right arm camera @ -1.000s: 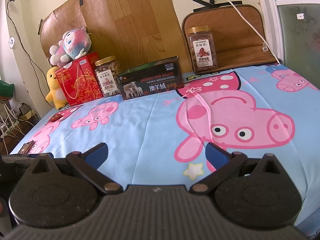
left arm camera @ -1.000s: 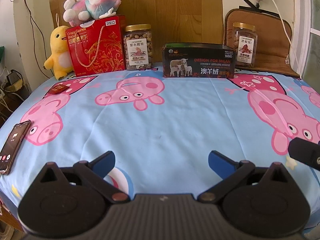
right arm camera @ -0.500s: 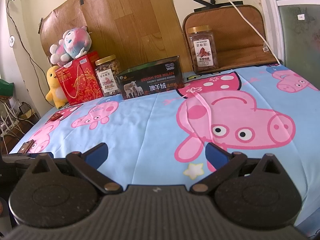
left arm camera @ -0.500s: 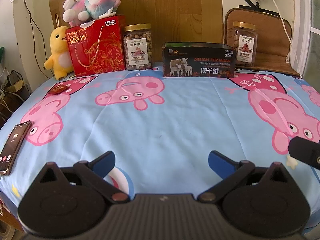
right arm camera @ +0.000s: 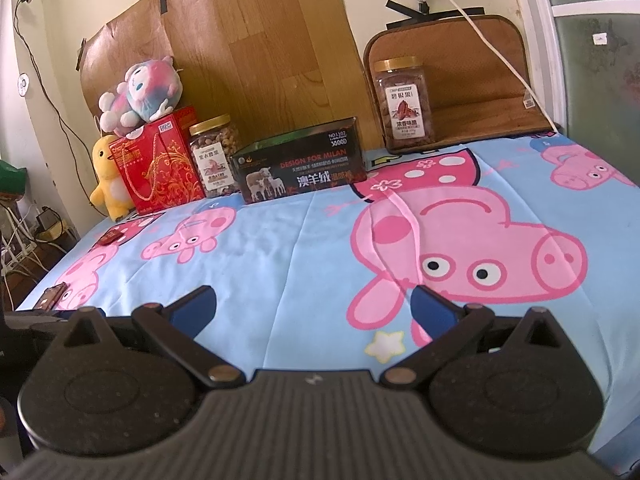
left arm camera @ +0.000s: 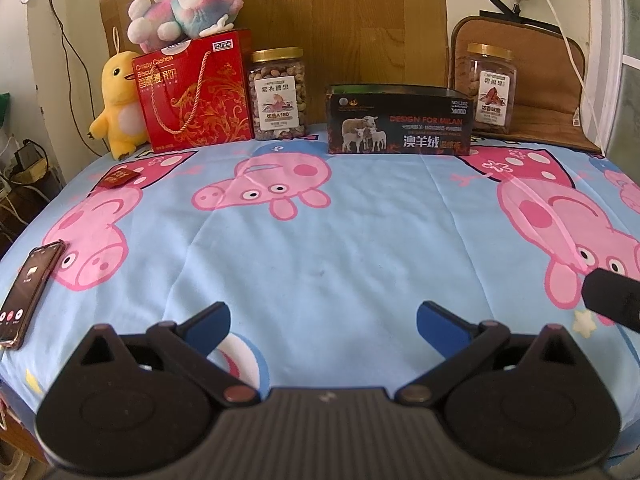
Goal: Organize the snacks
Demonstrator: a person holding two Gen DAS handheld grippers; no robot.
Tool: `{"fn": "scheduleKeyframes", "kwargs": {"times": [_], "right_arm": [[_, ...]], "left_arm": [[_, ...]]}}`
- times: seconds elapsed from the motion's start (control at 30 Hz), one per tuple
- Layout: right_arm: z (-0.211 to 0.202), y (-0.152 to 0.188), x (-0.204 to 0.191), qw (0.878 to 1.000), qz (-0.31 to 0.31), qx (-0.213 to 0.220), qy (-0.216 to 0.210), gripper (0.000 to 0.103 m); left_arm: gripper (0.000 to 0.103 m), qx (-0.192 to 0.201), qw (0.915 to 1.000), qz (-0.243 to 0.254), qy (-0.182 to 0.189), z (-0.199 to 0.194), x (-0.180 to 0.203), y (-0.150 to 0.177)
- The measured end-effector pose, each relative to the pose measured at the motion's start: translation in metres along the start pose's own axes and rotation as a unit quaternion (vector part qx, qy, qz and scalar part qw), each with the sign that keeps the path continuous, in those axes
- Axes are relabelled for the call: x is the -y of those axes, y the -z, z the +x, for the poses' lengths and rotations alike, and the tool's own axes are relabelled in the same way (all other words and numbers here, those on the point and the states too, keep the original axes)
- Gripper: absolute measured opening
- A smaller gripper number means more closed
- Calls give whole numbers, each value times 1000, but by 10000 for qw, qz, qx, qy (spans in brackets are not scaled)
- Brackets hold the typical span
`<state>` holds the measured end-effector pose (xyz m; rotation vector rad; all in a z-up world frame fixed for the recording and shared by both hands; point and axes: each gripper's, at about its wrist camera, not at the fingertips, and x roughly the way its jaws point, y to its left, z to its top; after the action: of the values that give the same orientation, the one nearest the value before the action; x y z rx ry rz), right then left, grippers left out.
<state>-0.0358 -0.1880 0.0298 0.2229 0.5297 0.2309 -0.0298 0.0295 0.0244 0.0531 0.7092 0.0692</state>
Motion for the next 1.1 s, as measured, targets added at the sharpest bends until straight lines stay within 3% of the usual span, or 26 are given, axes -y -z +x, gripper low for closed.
{"fn": "scheduleKeyframes", "kwargs": {"times": [0.37,0.67,1.1], "right_arm": [[23,-29,-3,9995,-296,27,-112,103],[55,-48,11,9997,-231,-71,-95,103],[92,-76,28,9998,-194,85,-54,103]], "left_arm": [[103,3,9999,80,-61,12,0,-20],[103,94,9998,179,-36,43,7,-64],[103,584,9982,137,26,73,23,-106]]}}
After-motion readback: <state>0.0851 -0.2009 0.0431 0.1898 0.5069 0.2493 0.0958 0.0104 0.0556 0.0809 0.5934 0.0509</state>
